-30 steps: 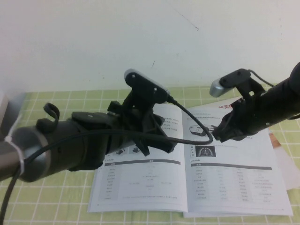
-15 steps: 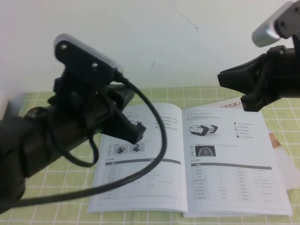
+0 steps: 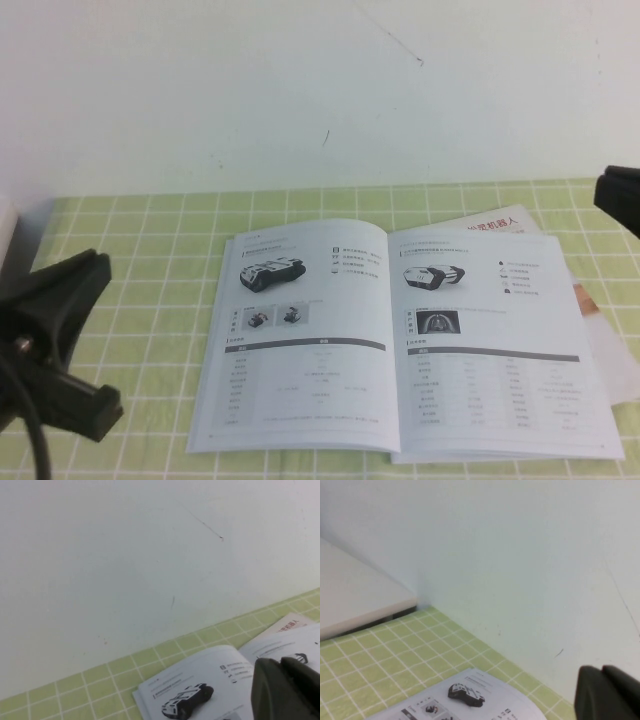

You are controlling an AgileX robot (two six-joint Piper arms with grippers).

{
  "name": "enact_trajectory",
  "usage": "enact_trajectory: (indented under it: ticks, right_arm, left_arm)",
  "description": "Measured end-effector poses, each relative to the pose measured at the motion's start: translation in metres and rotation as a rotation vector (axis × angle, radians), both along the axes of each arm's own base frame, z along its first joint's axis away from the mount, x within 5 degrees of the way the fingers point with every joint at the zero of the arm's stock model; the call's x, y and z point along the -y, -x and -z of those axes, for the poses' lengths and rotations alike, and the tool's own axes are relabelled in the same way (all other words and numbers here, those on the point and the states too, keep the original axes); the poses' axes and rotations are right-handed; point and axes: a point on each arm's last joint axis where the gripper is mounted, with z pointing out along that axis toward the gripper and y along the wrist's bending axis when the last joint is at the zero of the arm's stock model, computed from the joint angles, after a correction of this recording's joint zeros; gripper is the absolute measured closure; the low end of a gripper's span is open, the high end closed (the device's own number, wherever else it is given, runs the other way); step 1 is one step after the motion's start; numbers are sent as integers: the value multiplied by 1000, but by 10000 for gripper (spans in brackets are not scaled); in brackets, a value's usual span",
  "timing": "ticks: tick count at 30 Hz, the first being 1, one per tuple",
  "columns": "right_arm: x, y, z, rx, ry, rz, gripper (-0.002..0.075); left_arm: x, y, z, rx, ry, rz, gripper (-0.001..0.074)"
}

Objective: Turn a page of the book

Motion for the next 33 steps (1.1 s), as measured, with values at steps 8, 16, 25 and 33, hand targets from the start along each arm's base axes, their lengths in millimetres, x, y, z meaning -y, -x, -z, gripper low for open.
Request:
enact_trajectory:
  ticks: [8, 16, 25, 33]
  right_arm:
    - [9, 30, -6, 93, -22, 2, 728]
    - [13, 30, -7, 130, 12, 45, 728]
    - [13, 29, -7, 131, 13, 51, 728]
    - [13, 29, -7, 130, 10, 51, 728]
  left_arm:
    - [-27, 20, 14, 30, 38, -118, 738]
    - [-29, 23, 15, 34, 50, -117, 738]
    - [-28, 23, 20, 24, 45, -108, 738]
    - [-28, 23, 20, 25, 45, -105, 738]
